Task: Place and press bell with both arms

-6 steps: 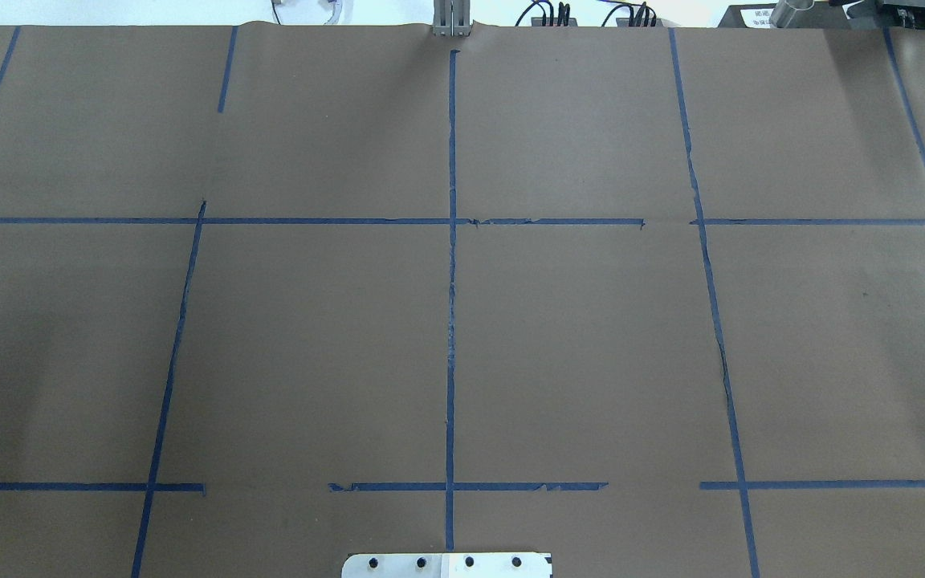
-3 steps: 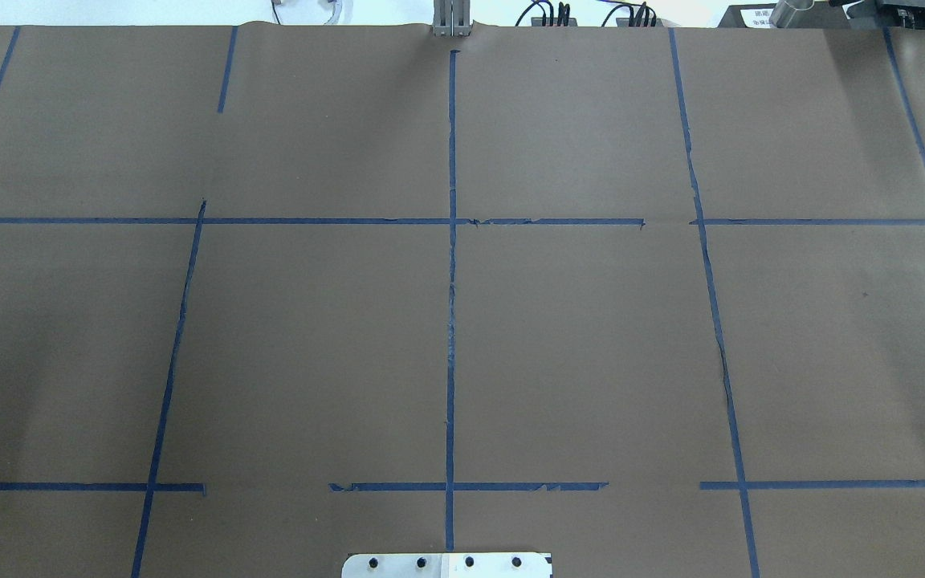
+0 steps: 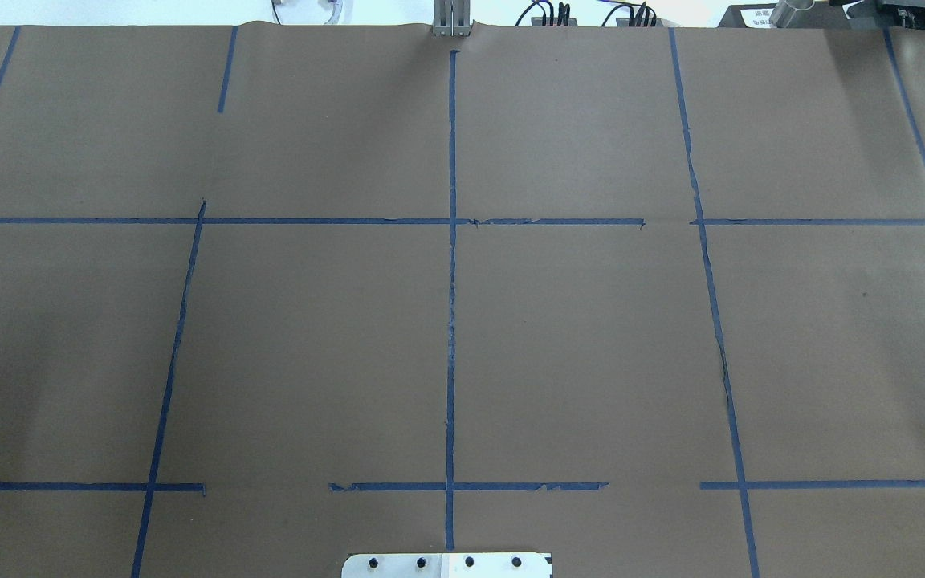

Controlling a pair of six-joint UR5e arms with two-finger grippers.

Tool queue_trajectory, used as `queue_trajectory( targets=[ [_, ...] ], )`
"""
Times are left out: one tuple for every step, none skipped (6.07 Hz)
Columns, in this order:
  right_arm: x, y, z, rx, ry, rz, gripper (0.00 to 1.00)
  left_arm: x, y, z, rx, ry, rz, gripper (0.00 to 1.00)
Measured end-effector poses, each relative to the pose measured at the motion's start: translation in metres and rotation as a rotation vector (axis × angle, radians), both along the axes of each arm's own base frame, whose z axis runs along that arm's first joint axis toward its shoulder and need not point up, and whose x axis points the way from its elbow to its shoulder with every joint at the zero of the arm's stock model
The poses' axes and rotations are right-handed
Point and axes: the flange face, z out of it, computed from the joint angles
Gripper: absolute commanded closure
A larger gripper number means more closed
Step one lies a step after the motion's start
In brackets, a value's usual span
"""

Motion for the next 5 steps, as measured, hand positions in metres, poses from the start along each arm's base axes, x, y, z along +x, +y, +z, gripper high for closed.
queue_trajectory(
  targets=[
    [0.000, 0.000, -0.002, 0.003, -0.002, 0.001, 0.00, -0.008, -0.023, -0.026, 0.060, 0.043, -0.079, 0.95],
    [0.000, 0.001, -0.003, 0.003, -0.004, 0.001, 0.00, -0.017, -0.053, -0.053, 0.118, 0.081, -0.169, 0.95],
    [0.000, 0.001, -0.003, 0.002, -0.005, 0.001, 0.00, -0.013, -0.086, -0.082, 0.152, 0.115, -0.245, 0.95],
    [0.000, 0.002, -0.002, -0.001, -0.005, 0.001, 0.00, 0.000, -0.120, -0.113, 0.163, 0.152, -0.315, 0.96],
    [0.000, 0.005, 0.000, -0.006, -0.005, 0.000, 0.00, 0.018, -0.158, -0.142, 0.159, 0.183, -0.370, 0.96]
  ],
)
